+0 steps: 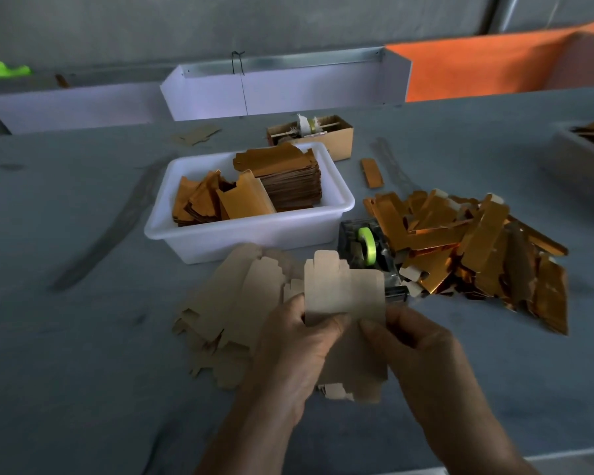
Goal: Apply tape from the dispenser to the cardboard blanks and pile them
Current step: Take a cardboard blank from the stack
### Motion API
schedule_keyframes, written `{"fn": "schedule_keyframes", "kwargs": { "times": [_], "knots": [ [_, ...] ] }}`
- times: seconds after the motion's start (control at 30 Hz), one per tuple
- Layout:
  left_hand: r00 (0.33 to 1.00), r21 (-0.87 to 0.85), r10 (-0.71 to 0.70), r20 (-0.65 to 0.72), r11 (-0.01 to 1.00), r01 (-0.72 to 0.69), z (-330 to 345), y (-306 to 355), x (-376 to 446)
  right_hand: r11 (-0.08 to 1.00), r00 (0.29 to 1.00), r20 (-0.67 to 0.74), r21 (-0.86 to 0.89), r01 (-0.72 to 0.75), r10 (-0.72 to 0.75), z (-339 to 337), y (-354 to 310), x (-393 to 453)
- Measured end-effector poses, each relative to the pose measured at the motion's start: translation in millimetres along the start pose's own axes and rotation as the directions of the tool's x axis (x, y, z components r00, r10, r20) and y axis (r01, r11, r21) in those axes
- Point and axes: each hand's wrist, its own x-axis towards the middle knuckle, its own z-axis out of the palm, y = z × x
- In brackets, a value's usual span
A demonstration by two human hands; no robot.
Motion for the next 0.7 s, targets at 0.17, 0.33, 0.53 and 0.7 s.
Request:
{"fn": "schedule_keyframes", "kwargs": {
  "times": [0.17,0.33,0.53,0.7],
  "knots": [
    [0.997,0.068,0.054,-0.060,0.996,-0.050,7,-1,1,0.908,0.958,-0.088,-0.351,0.228,-0.274,5,-6,-7],
    [0.999,0.019,0.040,0.024,0.999,-0.041,7,2,-1,0.937,0.949,-0.002,-0.159,0.312,-0.317,10,-7,-14],
    [0.948,0.010,0.075,0.309,0.997,-0.082,-7,7,-4,0.948,0.959,0.027,-0.143,0.284,-0.283,6,-7,-8],
    [0.959,0.124,0.074,0.273,0.986,-0.112,-7,4,-6,0.980,0.991,-0.041,-0.156,0.123,-0.130,4,-6,-6]
  ]
}}
